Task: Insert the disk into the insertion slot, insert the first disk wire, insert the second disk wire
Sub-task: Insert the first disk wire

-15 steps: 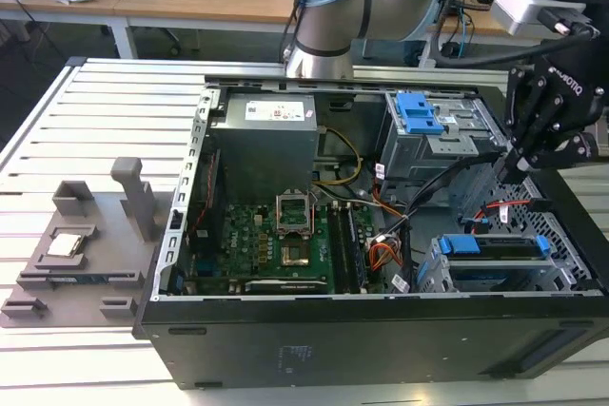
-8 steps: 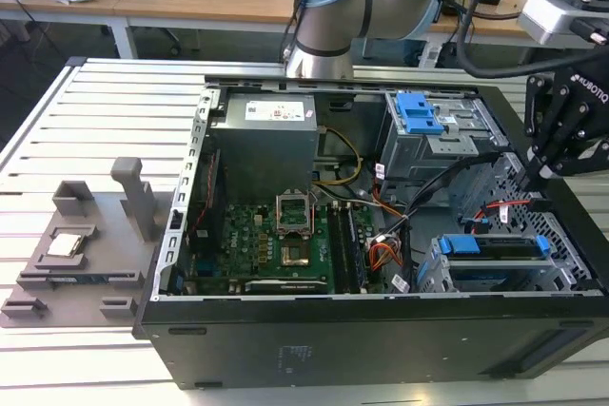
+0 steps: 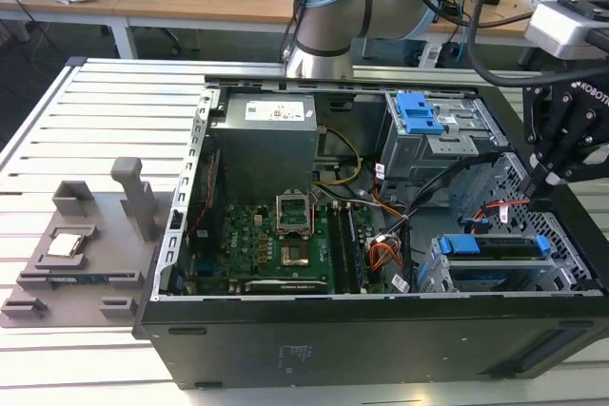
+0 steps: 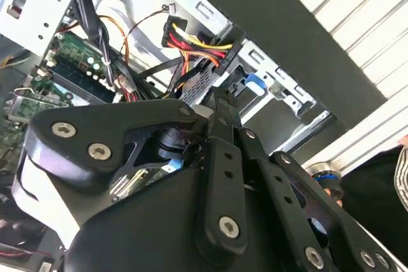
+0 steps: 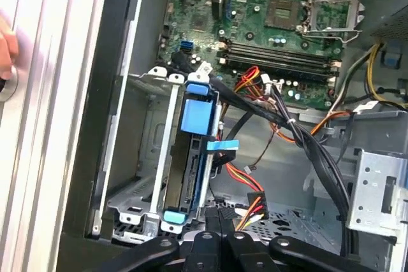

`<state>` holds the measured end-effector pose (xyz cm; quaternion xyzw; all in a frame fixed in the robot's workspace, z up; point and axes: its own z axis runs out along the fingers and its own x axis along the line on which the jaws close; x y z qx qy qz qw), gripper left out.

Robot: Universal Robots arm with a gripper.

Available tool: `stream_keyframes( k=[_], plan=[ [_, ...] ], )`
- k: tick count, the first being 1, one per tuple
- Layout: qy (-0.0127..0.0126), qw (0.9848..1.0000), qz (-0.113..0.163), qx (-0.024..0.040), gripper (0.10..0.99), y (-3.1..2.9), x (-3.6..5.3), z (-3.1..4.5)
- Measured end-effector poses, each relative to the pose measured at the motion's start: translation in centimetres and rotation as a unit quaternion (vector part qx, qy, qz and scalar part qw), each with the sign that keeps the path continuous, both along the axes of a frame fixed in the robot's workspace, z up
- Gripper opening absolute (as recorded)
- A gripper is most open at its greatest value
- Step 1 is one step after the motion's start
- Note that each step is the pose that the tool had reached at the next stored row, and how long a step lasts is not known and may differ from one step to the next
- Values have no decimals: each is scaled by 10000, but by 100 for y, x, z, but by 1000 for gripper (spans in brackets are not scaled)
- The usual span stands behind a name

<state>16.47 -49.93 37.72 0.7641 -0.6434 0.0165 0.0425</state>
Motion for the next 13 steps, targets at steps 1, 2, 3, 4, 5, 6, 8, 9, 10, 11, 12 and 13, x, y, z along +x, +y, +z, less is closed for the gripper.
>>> stream_keyframes(
  k=[1,2,3,4,5,6,8,9,10,11,12,13],
  plan=[
    [1,10000,27,-9,106,16,26,-25],
    [0,10000,49,-25,106,35,36,-52],
    [1,10000,71,-51,106,55,40,-70],
    [1,9999,100,-71,106,76,47,-83],
    [1,9999,119,-80,106,84,56,-87],
    [1,9999,136,-86,106,89,67,-92],
    [0,9998,151,-96,106,94,75,-93],
    [0,9998,151,-96,106,94,75,-92],
    [0,9998,152,-97,106,94,75,-92],
    [0,9998,153,-97,106,94,75,-93],
    [0,9998,153,-98,106,94,76,-93],
    [1,9998,154,-99,169,94,76,-93]
  ],
)
